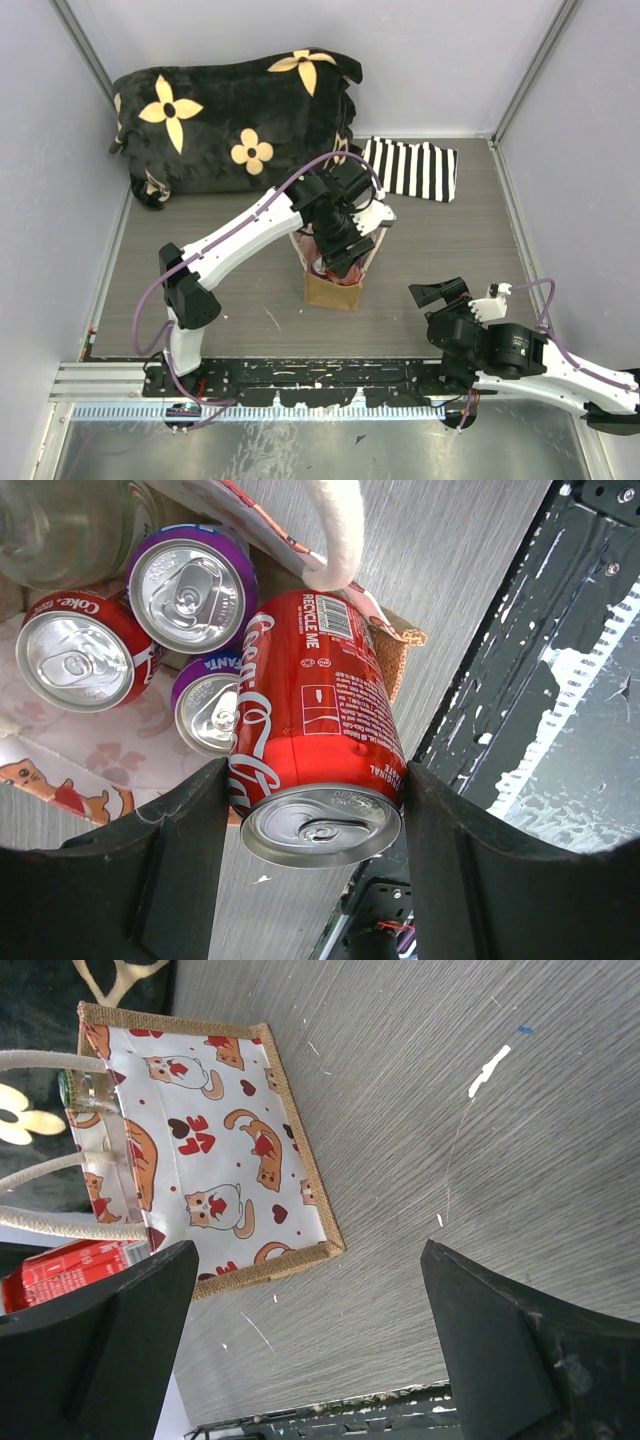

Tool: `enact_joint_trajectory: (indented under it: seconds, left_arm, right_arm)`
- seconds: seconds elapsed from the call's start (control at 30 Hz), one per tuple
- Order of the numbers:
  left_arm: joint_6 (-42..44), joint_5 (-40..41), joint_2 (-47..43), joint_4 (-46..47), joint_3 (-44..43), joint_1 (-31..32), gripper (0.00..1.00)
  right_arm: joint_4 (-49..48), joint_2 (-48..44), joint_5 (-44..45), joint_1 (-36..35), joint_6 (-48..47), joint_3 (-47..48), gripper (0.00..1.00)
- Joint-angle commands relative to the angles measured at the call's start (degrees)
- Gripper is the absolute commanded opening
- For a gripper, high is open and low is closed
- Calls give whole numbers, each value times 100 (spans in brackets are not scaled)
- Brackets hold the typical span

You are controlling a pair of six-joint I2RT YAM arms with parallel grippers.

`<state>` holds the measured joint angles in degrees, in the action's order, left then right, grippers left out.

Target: Place the beverage into the canvas bag

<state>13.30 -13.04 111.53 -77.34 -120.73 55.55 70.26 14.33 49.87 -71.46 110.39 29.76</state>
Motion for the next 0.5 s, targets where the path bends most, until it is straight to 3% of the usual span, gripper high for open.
enact_joint_trajectory:
  seconds: [0.0, 0.47]
  left_arm:
    - [170, -239, 148, -406, -250, 53, 0]
    - [107, -273, 889, -950, -906, 49, 0]
  right_arm:
    - [474, -60, -87, -21, 55, -105, 100]
    - [470, -189, -91, -17, 96, -188, 100]
